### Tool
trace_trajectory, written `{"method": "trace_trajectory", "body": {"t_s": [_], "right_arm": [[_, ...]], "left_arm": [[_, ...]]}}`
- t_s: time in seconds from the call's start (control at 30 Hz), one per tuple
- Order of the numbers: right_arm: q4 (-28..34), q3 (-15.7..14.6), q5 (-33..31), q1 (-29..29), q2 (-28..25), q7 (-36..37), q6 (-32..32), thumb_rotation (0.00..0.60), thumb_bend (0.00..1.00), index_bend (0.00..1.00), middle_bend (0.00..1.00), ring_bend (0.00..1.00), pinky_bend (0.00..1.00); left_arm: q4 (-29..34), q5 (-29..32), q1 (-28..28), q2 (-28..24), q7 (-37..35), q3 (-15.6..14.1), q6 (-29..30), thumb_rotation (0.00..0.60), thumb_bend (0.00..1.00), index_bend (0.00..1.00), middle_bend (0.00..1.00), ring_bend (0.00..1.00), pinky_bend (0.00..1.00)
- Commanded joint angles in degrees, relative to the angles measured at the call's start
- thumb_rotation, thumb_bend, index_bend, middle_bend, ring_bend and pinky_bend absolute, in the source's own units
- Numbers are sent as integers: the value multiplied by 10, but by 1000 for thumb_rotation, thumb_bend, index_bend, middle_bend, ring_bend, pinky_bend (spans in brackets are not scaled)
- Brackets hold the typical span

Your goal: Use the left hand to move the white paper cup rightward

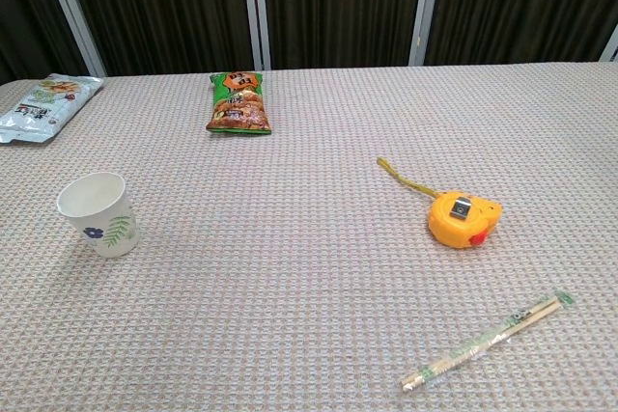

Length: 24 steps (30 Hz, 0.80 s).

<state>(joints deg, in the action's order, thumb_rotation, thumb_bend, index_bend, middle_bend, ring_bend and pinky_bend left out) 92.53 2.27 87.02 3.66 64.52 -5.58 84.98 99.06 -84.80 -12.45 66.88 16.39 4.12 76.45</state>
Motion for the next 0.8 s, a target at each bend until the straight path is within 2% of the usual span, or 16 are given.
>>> {"method": "trace_trajectory", "body": {"t_s": [0.03, 0.23, 0.47, 0.8], "right_arm": [[-4, 0, 4, 1, 1, 4, 2, 600, 37, 42, 0, 0, 0], [-7, 1, 5, 1, -4, 28, 3, 600, 39, 42, 0, 0, 0], [-9, 5, 1, 0, -13, 54, 3, 600, 37, 42, 0, 0, 0], [-9, 6, 1, -1, -20, 73, 3, 600, 39, 42, 0, 0, 0]], "left_arm": [[51, 68, -51, 2, 80, 18, -81, 600, 110, 137, 0, 0, 0], [85, 174, -102, 22, 180, 37, -137, 600, 109, 137, 0, 0, 0], [93, 272, -153, 57, 279, 43, -147, 600, 108, 143, 0, 0, 0], [74, 371, -203, 109, 337, 40, -139, 600, 111, 202, 0, 0, 0]]}}
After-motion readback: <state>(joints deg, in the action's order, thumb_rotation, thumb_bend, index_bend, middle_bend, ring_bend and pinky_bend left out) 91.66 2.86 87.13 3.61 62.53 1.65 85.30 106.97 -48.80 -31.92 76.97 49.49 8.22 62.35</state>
